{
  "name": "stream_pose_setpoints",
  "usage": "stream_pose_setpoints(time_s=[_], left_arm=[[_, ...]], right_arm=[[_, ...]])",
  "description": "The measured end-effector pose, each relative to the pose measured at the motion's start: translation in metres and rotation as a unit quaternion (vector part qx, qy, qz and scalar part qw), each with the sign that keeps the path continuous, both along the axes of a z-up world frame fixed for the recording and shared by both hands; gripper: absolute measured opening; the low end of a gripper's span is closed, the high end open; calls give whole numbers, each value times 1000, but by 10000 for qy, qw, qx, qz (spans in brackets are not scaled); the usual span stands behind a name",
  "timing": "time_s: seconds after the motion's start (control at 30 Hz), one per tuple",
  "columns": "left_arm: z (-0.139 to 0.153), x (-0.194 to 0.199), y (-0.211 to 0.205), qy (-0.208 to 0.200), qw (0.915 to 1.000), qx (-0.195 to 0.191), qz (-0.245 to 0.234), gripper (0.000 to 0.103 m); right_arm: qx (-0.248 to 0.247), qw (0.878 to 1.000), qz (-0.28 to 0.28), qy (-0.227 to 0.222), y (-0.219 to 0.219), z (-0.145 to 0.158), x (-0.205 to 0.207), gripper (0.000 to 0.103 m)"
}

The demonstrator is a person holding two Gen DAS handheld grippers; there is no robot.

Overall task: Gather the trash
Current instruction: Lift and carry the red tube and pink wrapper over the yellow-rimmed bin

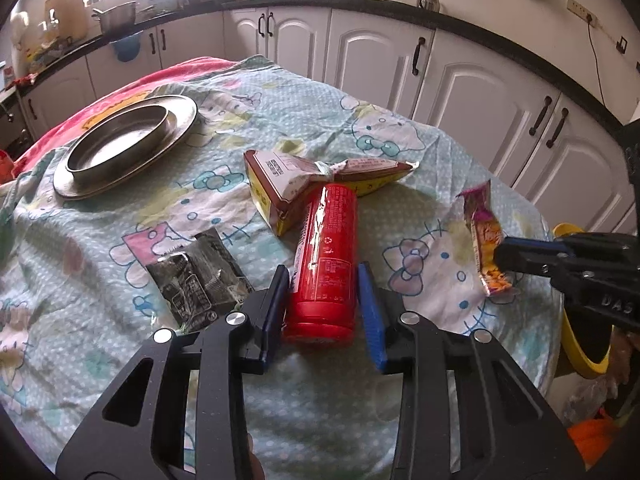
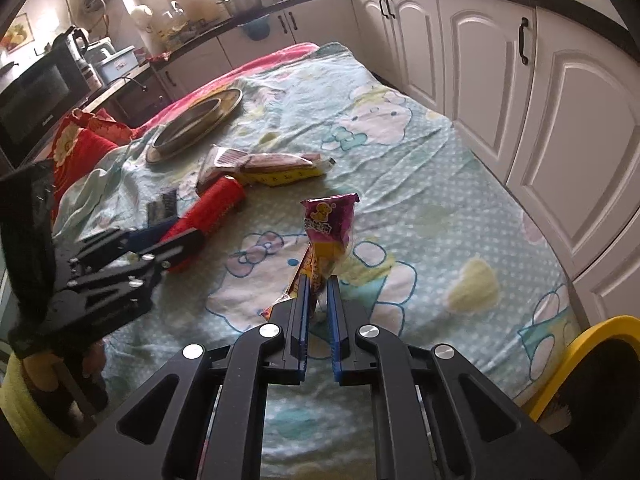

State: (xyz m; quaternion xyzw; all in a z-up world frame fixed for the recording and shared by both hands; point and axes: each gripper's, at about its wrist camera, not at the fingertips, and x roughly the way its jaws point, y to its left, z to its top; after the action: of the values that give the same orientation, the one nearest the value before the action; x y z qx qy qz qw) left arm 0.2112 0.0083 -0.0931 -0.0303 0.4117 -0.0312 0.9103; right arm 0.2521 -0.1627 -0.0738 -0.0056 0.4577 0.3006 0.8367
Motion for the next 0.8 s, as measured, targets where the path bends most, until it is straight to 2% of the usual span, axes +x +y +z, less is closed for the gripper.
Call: stream_pose_setpoints(time_s=[0.37,0.5,0.8], left_arm=[[1,-13,-2,109,9995,-252,-123,27],[2,-22,-2,121,9987,-476,-127,26],[22,-38,-6,-140,9978,-617,-179,26]], right_arm=[[111,9997,89,-197,-1,19,-13,8],[129,9996,119,-232,-2,22,-18,8],[273,9986,164,-413,-6,39,-29,7]])
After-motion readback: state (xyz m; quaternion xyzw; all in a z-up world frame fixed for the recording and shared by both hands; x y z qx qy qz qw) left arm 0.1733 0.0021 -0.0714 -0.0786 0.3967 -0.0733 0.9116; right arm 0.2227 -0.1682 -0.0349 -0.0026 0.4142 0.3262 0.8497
